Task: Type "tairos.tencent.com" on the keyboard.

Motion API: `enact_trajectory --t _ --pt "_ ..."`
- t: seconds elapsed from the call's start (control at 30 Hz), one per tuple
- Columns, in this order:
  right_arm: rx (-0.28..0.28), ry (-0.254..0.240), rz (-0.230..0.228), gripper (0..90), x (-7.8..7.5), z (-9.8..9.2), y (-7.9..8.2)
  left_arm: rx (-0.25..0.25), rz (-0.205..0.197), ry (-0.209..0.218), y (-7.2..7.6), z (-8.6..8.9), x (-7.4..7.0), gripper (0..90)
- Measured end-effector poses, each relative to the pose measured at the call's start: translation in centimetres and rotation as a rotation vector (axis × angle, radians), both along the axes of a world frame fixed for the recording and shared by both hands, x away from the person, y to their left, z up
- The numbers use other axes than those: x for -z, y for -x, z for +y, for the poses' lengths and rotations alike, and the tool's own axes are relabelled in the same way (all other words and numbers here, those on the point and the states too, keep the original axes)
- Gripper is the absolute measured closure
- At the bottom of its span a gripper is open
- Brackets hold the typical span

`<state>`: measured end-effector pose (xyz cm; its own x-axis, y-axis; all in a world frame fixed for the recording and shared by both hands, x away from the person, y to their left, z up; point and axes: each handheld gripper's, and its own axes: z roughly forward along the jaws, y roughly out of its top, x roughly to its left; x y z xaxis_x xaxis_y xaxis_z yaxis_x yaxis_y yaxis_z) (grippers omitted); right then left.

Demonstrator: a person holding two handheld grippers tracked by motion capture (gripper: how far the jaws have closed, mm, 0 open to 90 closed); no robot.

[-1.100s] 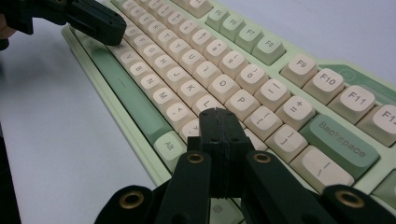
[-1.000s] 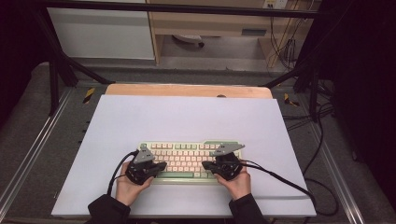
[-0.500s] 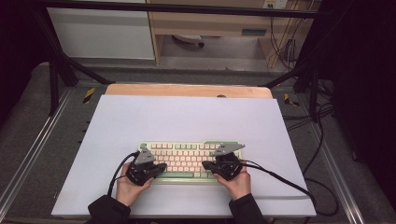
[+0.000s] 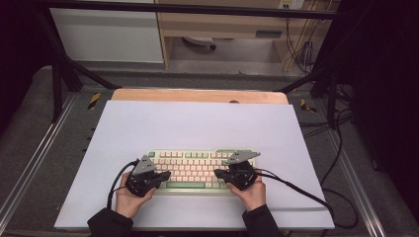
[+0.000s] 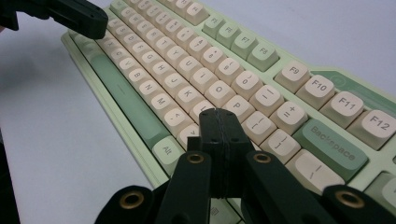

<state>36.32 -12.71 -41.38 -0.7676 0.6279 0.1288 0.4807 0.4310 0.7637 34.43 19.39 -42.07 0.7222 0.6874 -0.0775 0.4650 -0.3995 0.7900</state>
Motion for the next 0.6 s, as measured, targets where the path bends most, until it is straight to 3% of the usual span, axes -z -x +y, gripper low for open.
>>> enact_trajectory --t 0.6 --pt "0.009 -0.022 0.004 90.0 -0.1 1.4 -0.6 -0.022 -0.006 0.007 0.2 1.8 -0.2 90.0"
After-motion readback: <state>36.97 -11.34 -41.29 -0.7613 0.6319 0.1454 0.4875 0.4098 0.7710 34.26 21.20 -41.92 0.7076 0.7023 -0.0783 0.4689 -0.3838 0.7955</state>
